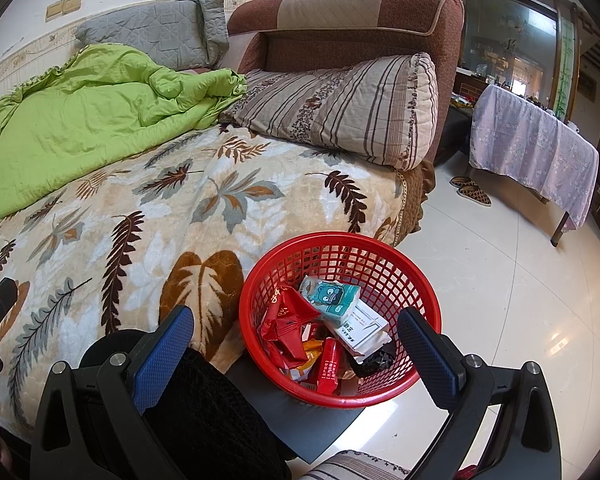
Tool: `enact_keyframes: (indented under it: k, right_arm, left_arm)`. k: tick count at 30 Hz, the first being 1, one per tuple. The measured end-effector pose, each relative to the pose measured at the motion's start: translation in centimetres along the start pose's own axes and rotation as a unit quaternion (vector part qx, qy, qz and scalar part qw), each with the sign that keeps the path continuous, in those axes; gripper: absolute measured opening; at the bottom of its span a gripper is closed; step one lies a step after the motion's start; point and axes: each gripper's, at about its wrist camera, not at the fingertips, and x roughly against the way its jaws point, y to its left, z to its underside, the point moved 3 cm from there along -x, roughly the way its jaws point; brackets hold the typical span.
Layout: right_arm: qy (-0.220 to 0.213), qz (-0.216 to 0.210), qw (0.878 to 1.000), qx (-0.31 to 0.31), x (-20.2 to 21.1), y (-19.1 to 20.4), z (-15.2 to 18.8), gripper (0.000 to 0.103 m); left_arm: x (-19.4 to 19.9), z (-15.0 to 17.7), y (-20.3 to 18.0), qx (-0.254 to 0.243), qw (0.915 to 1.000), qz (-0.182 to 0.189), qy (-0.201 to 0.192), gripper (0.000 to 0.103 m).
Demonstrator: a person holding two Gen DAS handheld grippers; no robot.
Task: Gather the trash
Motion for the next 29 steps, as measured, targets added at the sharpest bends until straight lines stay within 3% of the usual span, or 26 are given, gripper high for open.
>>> enact_keyframes:
  k: [15, 20, 23, 26, 29]
  right_arm:
    - [0.0, -0.003, 1.0, 0.007, -0.2, 0.5, 0.4, 0.103]
    - [-0.006, -0.036, 0.998, 0.047, -0.8, 2.4, -0.6, 0.103]
    - [-0.021, -0.055, 0.995, 0.081, -1.0, 4.4, -2.6, 0.103]
    - [-0.043, -0.086, 0.99, 0.104, -1.1, 7.4, -4.9, 0.103]
    - [-0.04, -0.126, 0.982, 0.135, -2.7, 11.9, -6.5, 0.103]
  left_arm:
    - [-0.1, -0.1, 0.3, 0.015, 0.9998, 0.007, 0.015, 0.103]
    - [-1.4, 0.0, 4.3, 0.062, 0.9974, -0.007, 0.037, 0.103]
    - [-2.1, 0.2, 8.0, 0.097, 0.9933, -0.042, 0.046, 0.103]
    - [-2.6, 0.5, 12.1, 0.121, 0.9853, -0.107, 0.055, 0.103]
    - [-4.0, 1.4, 15.7, 0.15, 0.9759, -0.133, 0.088, 0.103]
